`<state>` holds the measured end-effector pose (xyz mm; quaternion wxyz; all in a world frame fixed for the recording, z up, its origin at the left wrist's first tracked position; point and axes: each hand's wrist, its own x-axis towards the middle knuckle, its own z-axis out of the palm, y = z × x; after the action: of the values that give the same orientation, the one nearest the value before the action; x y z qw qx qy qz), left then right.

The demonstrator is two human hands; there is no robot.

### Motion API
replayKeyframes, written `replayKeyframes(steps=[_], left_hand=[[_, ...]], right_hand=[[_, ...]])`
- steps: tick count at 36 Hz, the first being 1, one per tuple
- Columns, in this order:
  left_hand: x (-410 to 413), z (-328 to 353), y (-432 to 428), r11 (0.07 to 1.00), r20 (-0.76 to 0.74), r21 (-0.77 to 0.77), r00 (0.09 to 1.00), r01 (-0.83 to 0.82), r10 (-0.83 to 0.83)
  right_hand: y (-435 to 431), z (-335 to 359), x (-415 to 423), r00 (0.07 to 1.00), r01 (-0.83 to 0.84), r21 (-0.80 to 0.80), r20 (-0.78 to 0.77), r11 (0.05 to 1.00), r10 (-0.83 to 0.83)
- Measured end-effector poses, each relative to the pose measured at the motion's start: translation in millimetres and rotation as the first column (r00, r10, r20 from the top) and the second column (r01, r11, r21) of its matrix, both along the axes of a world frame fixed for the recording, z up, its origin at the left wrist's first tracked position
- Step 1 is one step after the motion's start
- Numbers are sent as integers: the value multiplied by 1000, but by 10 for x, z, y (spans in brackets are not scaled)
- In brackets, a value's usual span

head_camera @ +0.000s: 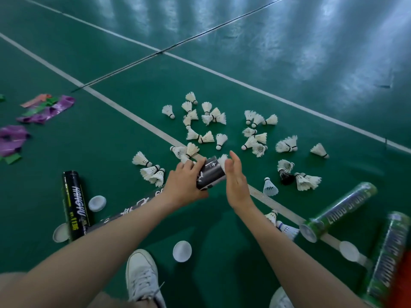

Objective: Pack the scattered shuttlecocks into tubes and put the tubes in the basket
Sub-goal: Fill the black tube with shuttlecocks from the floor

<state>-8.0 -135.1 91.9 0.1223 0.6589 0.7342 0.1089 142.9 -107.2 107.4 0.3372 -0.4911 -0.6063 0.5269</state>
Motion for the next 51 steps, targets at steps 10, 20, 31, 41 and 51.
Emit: replayKeyframes(steps=[10,20,31,41,51], left_hand=[[-227,-594,99,989,-82,-148,997,-15,3],[-590,-1135,483,937,-76,-314,987,-157,140],[-822,-1665,867,900,-43,-401,985,-172,169],[-764,-1698,928,899,-50,-415,990,-141,132],[-460,-1331,891,927,-44,-362,995,-103,93]], right_hand=[[296,-606,-259,996,-91,-214,-3,973,92],[850,-1313,-541,984,-40,-271,155,962,84],[1676,-2218,-781,629,-266,-199,706,943,326],[1896,-2291,-719,495,-329,-117,823,937,277],[1578,-1776,-116,886,141,139,425,980,-187]])
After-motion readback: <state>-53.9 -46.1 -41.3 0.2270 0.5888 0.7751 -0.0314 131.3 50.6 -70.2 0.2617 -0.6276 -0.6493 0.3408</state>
